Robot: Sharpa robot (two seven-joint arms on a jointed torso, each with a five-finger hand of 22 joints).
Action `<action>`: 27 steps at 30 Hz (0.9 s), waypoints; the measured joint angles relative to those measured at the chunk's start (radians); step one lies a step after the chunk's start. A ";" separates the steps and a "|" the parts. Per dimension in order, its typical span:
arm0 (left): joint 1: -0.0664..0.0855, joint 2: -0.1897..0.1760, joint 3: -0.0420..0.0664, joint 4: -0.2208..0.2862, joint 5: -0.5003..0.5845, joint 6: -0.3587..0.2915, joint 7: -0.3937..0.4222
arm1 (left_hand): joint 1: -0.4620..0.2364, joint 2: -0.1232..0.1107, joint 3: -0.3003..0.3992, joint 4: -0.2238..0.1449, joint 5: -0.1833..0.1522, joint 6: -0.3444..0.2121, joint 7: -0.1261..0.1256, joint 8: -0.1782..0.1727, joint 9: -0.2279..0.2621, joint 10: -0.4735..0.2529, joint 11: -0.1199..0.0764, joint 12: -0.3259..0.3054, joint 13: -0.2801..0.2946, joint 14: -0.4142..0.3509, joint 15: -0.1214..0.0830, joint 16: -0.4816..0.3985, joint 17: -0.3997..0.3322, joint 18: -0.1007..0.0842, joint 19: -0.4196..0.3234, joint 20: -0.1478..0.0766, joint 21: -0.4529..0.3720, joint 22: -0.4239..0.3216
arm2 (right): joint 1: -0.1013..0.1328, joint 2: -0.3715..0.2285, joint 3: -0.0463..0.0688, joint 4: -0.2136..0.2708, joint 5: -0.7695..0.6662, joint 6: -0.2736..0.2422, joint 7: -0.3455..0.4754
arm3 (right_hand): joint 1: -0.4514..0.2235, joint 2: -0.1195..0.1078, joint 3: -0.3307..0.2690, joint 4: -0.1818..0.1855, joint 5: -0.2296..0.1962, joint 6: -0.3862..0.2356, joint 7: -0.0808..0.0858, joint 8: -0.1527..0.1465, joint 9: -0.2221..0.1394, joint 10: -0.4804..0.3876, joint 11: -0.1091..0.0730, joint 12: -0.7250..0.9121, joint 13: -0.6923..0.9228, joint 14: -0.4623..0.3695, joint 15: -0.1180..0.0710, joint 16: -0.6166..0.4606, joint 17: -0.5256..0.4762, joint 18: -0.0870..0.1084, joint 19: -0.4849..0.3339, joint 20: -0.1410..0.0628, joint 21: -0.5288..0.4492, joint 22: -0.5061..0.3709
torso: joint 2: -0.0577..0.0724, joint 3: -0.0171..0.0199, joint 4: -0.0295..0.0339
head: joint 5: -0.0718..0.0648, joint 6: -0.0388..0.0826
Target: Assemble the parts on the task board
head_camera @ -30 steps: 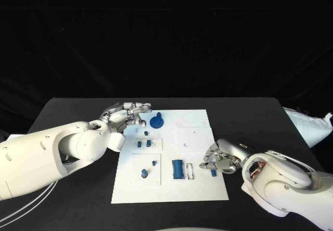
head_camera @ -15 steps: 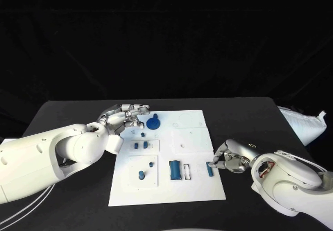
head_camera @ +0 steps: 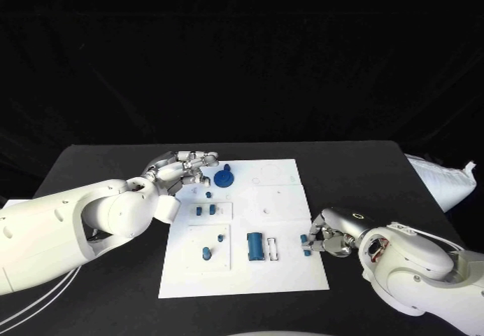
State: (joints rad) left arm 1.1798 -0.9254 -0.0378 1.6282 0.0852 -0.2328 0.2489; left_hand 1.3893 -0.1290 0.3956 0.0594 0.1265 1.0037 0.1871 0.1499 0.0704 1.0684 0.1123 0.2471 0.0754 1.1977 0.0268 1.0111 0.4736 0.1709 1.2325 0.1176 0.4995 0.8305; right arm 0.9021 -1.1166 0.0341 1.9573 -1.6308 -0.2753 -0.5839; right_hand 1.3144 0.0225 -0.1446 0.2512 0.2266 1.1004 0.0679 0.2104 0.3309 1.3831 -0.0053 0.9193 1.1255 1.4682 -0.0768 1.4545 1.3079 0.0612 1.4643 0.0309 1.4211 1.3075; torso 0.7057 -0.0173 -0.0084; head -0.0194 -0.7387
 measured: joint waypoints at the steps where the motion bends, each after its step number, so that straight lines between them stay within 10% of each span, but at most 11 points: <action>1: 0.000 0.000 0.000 0.000 0.000 0.000 0.000 | 0.000 0.000 0.000 0.000 0.000 0.000 0.000 0.000 0.000 0.000 0.000 0.000 0.000 0.000 0.000 0.000 0.000 0.000 0.000 0.000 0.000 0.000 | -0.001 0.004 0.000 -0.002 -0.005 0.003 0.000 | 0.000 0.000 0.000 0.000 0.000 0.000 0.000 0.000 0.000 0.000 0.000 0.000 0.000 0.000 0.000 0.000 0.000 0.000 0.000 0.000 0.000 0.000 | 0.000 -0.0001 0.0000 | 0.000 0.000; 27: 0.000 0.000 0.000 0.001 0.000 0.005 -0.003 | 0.000 0.000 0.000 0.000 0.000 0.000 0.000 0.000 0.000 -0.003 0.003 0.006 0.000 0.000 0.000 0.000 -0.001 0.000 0.000 0.000 0.000 -0.001 | -0.005 0.096 0.011 -0.030 -0.297 0.186 0.000 | 0.158 -0.007 0.060 -0.085 -0.165 0.027 -0.002 -0.037 0.025 -0.006 -0.001 -0.020 -0.001 0.000 0.001 0.000 0.000 0.000 0.000 0.000 -0.004 0.001 | -0.002 -0.0012 -0.0004 | 0.008 -0.008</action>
State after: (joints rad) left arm 1.1794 -0.9258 -0.0379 1.6287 0.0852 -0.2281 0.2459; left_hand 1.3893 -0.1290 0.3956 0.0594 0.1265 1.0037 0.1871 0.1499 0.0704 1.0657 0.1151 0.2530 0.0754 1.1978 0.0268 1.0111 0.4724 0.1708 1.2325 0.1176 0.4995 0.8295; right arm 0.8975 -1.0203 0.0447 1.9271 -1.9277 -0.0892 -0.5837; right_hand 1.4725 0.0155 -0.0847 0.1661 0.0612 1.1275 0.0661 0.1730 0.3555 1.3770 -0.0067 0.8995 1.1242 1.4684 -0.0761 1.4544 1.3076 0.0612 1.4643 0.0309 1.4174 1.3080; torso 0.7040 -0.0184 -0.0088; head -0.0110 -0.7466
